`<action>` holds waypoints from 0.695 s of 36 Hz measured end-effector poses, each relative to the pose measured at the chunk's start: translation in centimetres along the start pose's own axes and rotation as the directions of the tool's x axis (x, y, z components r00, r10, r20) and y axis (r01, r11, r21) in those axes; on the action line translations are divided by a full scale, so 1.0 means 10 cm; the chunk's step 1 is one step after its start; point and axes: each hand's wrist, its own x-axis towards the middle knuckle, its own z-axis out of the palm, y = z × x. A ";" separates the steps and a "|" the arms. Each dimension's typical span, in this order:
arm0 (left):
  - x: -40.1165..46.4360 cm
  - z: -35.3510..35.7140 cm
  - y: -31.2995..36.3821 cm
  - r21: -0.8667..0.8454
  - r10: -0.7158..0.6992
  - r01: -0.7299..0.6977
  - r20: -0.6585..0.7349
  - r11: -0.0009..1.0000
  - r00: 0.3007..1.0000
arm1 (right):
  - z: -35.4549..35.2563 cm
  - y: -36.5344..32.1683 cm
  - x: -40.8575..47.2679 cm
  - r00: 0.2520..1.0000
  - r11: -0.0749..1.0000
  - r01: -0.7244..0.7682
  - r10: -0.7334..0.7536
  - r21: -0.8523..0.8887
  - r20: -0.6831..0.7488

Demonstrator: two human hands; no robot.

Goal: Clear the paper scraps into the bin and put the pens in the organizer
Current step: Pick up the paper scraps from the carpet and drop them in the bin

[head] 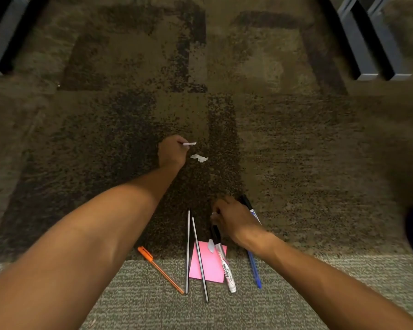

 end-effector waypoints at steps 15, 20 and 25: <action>-0.41 -0.23 0.04 -0.422 -0.174 0.265 0.244 0.867 0.954 | -0.21 0.09 -0.26 0.977 0.683 -0.195 0.199 0.704 0.078; -0.54 -0.27 0.07 -0.526 -0.091 0.181 0.193 0.831 0.977 | -0.27 0.05 -0.38 0.984 0.731 -0.171 0.163 0.661 0.074; -0.56 -0.35 0.14 -0.485 -0.052 0.140 0.190 0.863 0.980 | -0.32 -0.11 -0.46 0.995 0.889 -0.080 0.040 0.452 0.097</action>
